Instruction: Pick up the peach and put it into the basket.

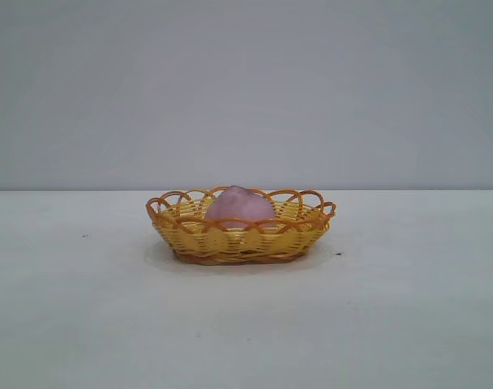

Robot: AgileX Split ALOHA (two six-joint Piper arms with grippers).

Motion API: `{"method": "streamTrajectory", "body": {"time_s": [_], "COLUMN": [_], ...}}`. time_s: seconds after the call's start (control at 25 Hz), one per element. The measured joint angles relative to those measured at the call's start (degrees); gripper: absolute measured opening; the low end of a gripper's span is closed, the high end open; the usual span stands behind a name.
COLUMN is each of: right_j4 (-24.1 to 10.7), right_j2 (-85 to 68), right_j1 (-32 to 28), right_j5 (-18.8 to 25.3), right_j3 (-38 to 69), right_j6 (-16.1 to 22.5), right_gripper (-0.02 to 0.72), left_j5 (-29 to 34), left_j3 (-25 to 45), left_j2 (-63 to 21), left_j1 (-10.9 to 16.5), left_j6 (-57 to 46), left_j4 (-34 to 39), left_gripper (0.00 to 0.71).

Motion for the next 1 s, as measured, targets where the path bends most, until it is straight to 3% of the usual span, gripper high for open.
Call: {"method": "streamTrajectory", "body": {"time_s": [1.0], "right_j4": [0.06], "right_j2": [0.0], "right_j1": [2.36], "right_j5": [0.0], "right_j3": [0.0], "right_j6": [0.0], "right_gripper": [0.425], "left_j5": [0.0], "left_j3": [0.0], "left_j2": [0.0], "left_j1": [-0.03], "left_j6": [0.0], "left_j4": [0.0], "left_gripper": [0.546]}}
